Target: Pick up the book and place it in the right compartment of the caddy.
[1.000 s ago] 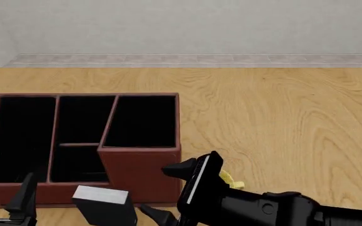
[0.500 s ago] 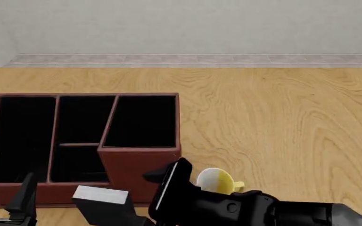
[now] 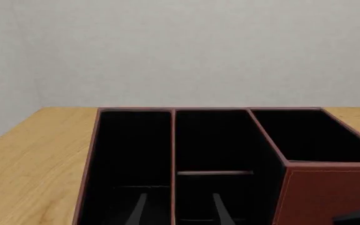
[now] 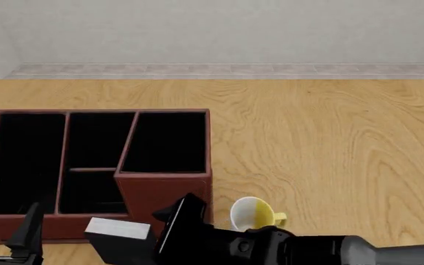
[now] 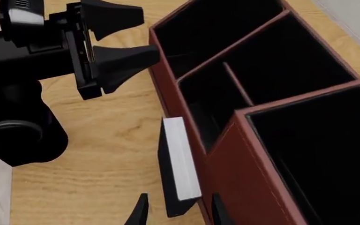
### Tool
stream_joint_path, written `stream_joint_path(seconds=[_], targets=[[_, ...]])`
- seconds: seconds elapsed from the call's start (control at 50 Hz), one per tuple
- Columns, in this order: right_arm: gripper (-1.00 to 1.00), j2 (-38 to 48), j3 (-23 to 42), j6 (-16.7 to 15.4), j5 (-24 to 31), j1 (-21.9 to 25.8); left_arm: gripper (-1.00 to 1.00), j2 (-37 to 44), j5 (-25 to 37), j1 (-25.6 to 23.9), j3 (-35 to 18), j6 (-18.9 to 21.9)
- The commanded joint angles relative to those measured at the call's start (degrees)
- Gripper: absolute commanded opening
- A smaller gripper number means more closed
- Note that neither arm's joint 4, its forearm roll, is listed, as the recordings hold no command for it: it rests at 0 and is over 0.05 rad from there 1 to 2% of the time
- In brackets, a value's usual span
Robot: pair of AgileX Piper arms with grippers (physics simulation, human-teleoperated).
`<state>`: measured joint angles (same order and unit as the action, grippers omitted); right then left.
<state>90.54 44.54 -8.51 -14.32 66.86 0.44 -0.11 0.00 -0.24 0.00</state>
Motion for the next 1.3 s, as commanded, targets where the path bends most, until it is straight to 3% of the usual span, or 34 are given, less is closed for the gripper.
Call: stream_joint_path(seconds=[0.02,0.66,0.96,0.98,1.3], targets=[[1.0,2.52,1.57,-0.16,-0.16,0.61,1.0,-0.01,0.0,0.02,0.0,-0.01],[1.0,10.72,4.43,-0.55,-3.11,-0.7,1.0,-0.01,0.0,-0.01,0.0,-0.01],[1.0,8.34,3.86,-0.89,-2.83,1.9,1.0,-0.01,0.0,0.0,0.0,0.0],[-1.0,8.09,3.81,-0.86,-2.67,2.19,1.0,0.0,0.0,0.0,0.0,0.0],[-1.0,5.98,2.64,-1.24,-2.55,3.2,1.0,0.0,0.0,0.01,0.0,0.0]])
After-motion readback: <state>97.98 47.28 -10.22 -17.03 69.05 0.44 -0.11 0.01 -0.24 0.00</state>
